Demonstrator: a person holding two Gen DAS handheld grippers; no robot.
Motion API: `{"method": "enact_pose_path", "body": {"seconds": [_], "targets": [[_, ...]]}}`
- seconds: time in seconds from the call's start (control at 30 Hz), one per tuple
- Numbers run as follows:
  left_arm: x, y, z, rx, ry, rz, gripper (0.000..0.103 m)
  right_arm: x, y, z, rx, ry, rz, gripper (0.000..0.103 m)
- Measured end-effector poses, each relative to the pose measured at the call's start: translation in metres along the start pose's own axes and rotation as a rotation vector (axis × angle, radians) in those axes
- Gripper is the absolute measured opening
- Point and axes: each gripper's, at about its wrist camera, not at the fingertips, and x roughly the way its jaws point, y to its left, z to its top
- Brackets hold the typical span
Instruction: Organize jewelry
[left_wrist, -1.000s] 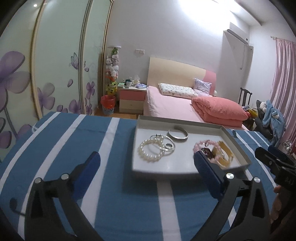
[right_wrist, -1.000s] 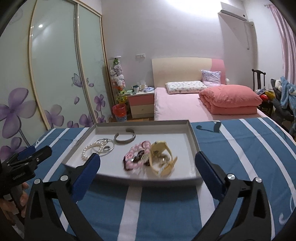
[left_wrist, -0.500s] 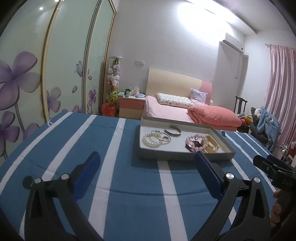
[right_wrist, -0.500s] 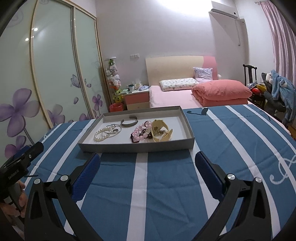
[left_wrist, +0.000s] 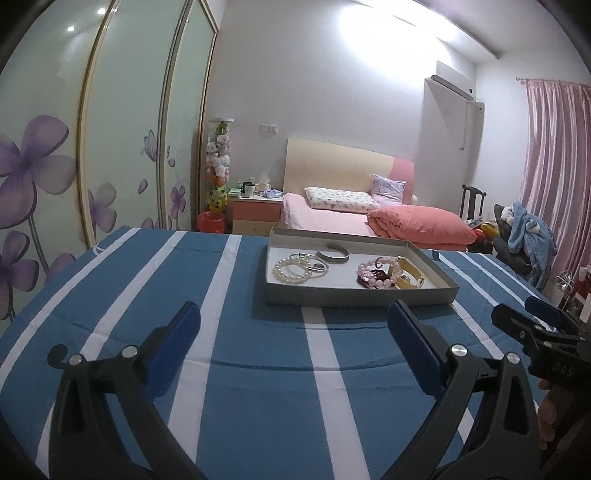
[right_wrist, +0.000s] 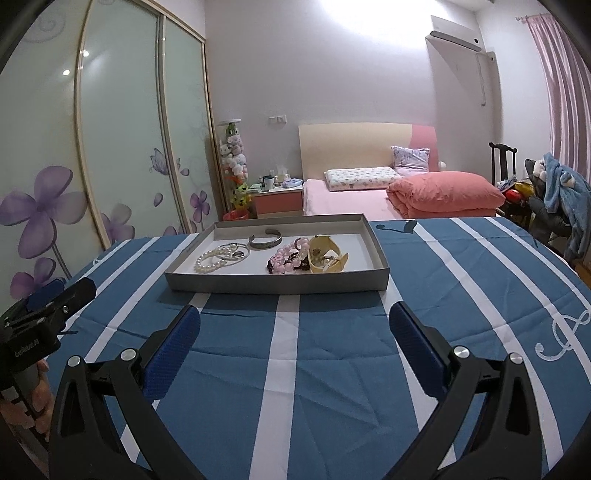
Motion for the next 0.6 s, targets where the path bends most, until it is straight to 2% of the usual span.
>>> {"method": "enact_pose_path", "body": {"seconds": [0.6], "targets": [[0.0012,-0.0055,0.0000,0.015,0.005,-0.006,0.099,-0.0006,0.0007,0.0016,0.001,0.003,0.007,0.101]]}}
